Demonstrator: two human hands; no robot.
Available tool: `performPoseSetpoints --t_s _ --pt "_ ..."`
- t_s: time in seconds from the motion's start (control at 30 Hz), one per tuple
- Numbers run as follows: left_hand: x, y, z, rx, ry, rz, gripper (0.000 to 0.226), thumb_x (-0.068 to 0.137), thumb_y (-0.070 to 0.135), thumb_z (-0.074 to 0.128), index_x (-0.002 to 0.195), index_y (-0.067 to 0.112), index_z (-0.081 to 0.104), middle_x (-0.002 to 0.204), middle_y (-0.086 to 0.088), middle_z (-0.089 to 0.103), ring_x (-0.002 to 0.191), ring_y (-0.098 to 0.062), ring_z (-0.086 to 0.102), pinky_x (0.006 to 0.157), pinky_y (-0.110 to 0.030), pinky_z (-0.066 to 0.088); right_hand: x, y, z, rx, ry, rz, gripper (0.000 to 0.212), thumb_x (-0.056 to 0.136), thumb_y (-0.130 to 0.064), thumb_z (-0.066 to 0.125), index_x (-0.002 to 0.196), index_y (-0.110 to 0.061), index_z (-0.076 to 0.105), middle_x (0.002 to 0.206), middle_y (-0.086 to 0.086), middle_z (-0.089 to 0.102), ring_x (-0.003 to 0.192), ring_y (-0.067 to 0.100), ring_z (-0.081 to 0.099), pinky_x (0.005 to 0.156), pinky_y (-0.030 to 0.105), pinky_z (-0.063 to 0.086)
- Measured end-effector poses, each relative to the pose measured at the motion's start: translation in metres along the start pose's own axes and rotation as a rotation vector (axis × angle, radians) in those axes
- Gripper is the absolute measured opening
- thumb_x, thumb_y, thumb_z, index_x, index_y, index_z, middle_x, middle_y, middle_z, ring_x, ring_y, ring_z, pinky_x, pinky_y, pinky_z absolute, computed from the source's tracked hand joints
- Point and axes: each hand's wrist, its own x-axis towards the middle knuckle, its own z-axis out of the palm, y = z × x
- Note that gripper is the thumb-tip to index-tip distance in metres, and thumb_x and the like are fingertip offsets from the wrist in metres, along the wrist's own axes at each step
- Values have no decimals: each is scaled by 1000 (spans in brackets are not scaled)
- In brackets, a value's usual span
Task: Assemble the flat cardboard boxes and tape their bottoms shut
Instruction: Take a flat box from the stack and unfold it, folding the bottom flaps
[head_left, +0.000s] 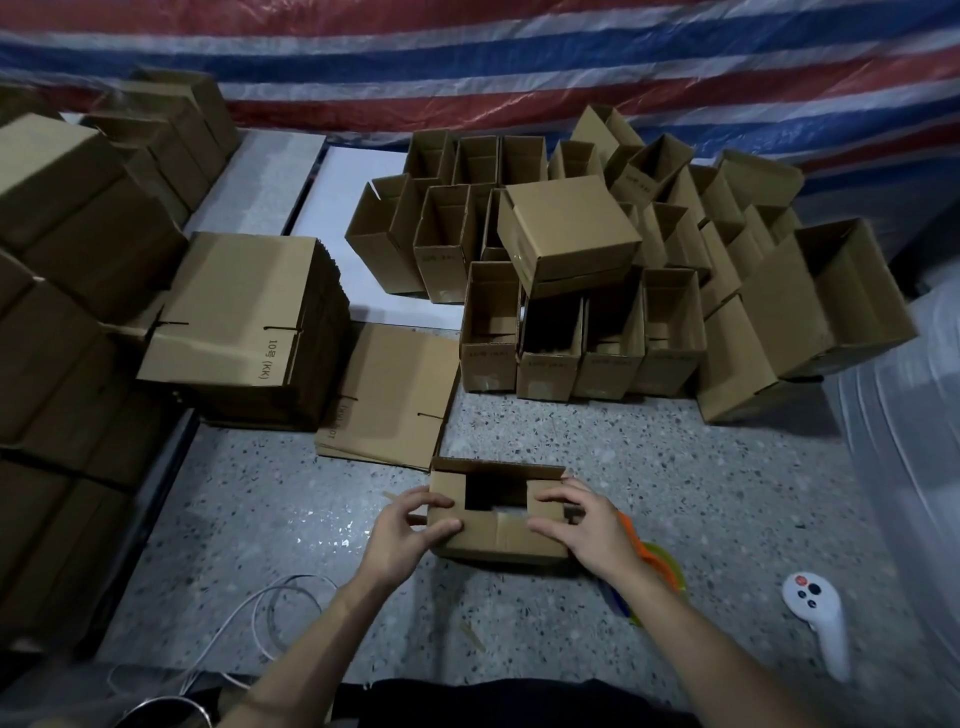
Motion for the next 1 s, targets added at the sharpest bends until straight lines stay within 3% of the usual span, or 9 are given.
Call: performPoseSetpoints --t_s 0.1,0.17,0.23,0.33,0.43,0.57,0.73,0.87,1.0 --pt "1 4 11 82 116 -60 52 73 31 88 105 23 47 116 8 60 90 -12 65 76 -46 58 0 -1 13 -44 125 18 46 69 -49 86 95 -43 48 110 -23 59 111 11 57 84 25 44" --pt "2 6 12 118 101 -57 71 74 32 87 127 29 40 130 7 54 89 -7 63 79 -45 59 -2 0 17 -35 161 39 60 70 -45 87 106 -42 40 122 -16 57 117 16 57 90 28 45" --pt "0 10 9 183 65 -22 99 76 34 86 151 39 21 142 15 42 95 -8 63 84 -45 58 -4 -4 18 -12 163 44 89 70 -40 88 136 -44 29 139 -10 48 127 14 49 102 31 41" --pt "0 19 8 402 45 102 115 79 35 83 153 54 -3 160 16 20 119 -17 58 81 -45 57 -4 -12 14 -82 136 -24 123 70 -32 89 154 -52 0 152 -11 33 136 10 35 111 36 34" --pt "3 24 8 579 19 213 113 84 33 78 147 64 -11 166 12 9 114 -17 63 74 -39 59 -5 -19 10 -261 118 -171 114 76 -33 85 151 -59 3 161 -13 22 139 -3 17 118 35 26" --pt "-3 24 9 661 18 245 95 90 38 71 147 63 -1 165 11 15 98 -8 65 73 -36 60 -10 -22 8 -394 117 -210 85 84 -42 76 153 -47 27 162 -16 21 144 7 20 119 48 32" --pt "-12 15 13 700 129 262 84 89 43 71 154 50 18 164 8 23 117 -14 61 77 -41 61 -17 -22 13 -495 208 -275 81 83 -44 77 152 -41 35 163 -7 25 147 18 26 116 44 31" --pt "-14 11 14 717 165 287 75 88 43 72 153 41 34 161 3 32 128 -21 55 81 -43 61 -19 -19 16 -507 243 -324 74 80 -38 82 146 -31 50 154 -3 43 140 19 40 109 44 44" --pt "-23 1 21 785 186 299 47 95 42 63 140 30 57 158 7 38 127 -20 57 77 -40 61 -25 -5 26 -571 267 -372 36 88 -30 74 122 -21 70 148 2 51 139 28 45 100 59 50"
